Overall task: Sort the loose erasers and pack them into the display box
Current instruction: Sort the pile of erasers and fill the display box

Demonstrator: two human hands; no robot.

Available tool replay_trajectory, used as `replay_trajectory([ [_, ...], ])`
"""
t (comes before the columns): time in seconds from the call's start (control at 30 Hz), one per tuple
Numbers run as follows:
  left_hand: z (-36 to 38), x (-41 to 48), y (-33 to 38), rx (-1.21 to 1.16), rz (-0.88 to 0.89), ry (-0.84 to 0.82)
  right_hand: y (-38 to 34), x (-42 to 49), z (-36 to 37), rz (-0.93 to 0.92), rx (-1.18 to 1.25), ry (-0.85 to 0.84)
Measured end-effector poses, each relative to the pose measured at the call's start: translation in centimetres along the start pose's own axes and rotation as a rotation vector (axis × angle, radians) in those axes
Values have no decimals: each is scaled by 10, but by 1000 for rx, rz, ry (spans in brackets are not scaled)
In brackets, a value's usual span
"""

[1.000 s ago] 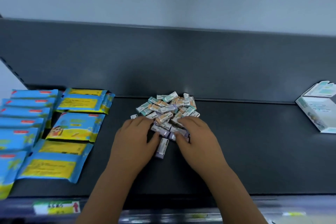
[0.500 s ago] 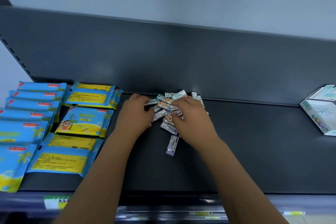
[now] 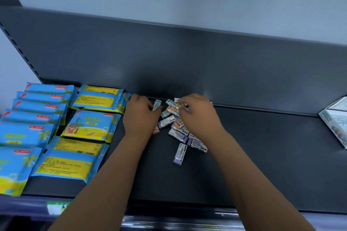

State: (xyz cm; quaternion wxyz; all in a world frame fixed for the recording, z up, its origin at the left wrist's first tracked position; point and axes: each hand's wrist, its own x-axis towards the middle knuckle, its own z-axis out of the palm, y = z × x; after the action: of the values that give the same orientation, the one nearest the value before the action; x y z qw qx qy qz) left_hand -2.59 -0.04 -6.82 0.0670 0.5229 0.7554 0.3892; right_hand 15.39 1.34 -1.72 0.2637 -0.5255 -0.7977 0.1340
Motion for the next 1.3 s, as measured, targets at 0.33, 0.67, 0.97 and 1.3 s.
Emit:
replay_trajectory([
  [0.33,4,4,-11,-94,158,-94,-9,59,20,150,-273,-196],
  [0.67,-7,8,-4,-175,-22,-104,-17,72,24,258,-272,-280],
  [0.97,-32,10,-4,243,166,-266,-18,72,22,396,-108,-337],
  [1.3,-39,5,-8,265,64,-251,-22,72,25,358,-189,-303],
])
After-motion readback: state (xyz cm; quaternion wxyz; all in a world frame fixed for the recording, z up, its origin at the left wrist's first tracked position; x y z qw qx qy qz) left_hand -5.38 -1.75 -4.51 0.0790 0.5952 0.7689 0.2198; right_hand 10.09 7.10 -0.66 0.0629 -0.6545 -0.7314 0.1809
